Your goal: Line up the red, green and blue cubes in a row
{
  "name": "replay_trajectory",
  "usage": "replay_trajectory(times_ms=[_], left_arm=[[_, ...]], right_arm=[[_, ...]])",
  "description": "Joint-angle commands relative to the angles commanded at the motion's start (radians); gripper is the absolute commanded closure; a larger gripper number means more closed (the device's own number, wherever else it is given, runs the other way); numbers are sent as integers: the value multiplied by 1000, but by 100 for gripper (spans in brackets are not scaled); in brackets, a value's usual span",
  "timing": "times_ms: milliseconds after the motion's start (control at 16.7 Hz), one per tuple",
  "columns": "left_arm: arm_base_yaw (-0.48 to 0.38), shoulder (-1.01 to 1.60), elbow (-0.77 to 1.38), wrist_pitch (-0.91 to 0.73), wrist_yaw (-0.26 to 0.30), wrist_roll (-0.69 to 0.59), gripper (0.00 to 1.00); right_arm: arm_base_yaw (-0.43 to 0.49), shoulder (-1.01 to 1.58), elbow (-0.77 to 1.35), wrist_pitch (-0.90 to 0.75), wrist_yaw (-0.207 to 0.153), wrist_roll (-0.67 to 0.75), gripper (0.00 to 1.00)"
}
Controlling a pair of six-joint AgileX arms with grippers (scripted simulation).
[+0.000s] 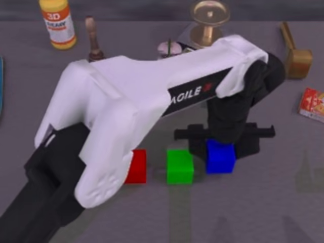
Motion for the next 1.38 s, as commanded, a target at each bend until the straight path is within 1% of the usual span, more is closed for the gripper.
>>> replay_trajectory(times_ms=[240, 1020, 1080, 1380], left_arm=[[-1, -1, -9, 9, 0, 0, 100], [-1, -1, -9, 9, 0, 0, 2], [-1, -1, -9, 9, 0, 0, 0], [-1, -1, -9, 9, 0, 0, 0]], right_arm=[[0, 0, 0, 0, 0, 0, 0], [0, 0, 0, 0, 0, 0, 0], [0, 0, 0, 0, 0, 0, 0], [0, 0, 0, 0, 0, 0, 0]])
